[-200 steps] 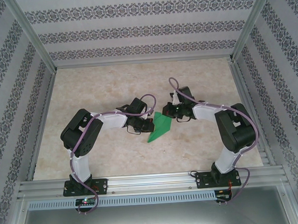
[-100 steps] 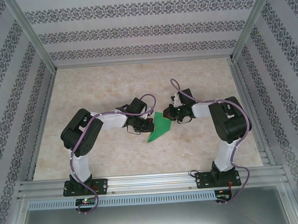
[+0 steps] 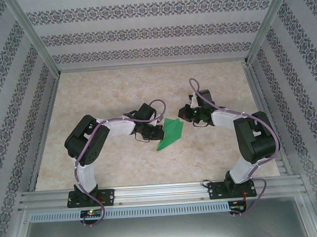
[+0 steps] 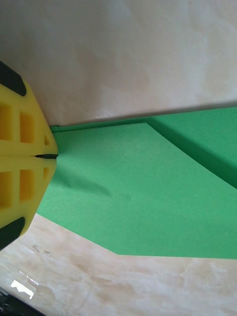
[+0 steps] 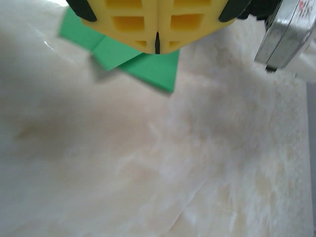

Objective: Fold a paper plane with a square sheet of paper (pick it up from the middle)
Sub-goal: Fourth fold the wing at the center of the table.

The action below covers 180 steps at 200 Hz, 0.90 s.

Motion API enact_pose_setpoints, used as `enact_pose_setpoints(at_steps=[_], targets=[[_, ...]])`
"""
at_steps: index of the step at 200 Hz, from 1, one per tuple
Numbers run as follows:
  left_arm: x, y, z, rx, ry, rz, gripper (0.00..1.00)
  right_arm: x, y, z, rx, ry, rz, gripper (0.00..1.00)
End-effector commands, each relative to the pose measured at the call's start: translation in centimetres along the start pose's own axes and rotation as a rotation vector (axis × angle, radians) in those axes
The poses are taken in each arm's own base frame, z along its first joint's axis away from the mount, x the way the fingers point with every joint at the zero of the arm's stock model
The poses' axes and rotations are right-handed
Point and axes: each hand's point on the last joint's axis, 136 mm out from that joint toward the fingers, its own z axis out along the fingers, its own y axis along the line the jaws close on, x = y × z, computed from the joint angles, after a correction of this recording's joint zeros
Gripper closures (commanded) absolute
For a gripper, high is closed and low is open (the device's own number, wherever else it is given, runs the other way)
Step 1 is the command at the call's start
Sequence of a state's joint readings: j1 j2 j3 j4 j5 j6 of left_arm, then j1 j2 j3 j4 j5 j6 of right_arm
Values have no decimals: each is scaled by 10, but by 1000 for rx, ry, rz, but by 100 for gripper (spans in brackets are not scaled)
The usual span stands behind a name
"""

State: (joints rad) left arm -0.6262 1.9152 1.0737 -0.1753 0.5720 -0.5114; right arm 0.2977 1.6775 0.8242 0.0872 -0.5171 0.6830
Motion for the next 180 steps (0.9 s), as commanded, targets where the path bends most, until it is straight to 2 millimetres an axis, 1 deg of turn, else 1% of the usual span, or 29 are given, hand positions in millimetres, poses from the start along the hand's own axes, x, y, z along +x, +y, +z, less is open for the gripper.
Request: enact_pose_setpoints(at_steps=[1, 19, 43, 64, 90, 115, 135, 144, 167, 180], targets=[[46, 42, 10, -134, 165, -107, 100, 28, 8, 14, -21, 65, 18, 100], [45, 41, 10, -130, 161, -107, 100, 42, 15, 28, -37, 105, 15, 100], [44, 40, 10, -124, 156, -109, 100, 55, 12, 42, -33, 146, 34, 100], [42, 37, 8, -118, 148, -104, 100, 64, 0, 48, -10, 169, 63, 100], [34, 30, 4, -101, 127, -91, 100, 72, -18, 51, 54, 187, 75, 100], [18, 12, -3, -53, 83, -71, 100, 79, -35, 52, 117, 204, 87, 100], [1, -11, -15, 17, 20, -59, 100, 84, -46, 54, 158, 219, 98, 100], [-4, -19, -20, 47, -1, -61, 100, 85, -50, 55, 169, 223, 100, 100], [-10, -32, -26, 97, -39, -84, 100, 89, -56, 56, 191, 235, 107, 100], [-9, -36, -27, 115, -50, -103, 98, 90, -58, 57, 198, 237, 108, 100]])
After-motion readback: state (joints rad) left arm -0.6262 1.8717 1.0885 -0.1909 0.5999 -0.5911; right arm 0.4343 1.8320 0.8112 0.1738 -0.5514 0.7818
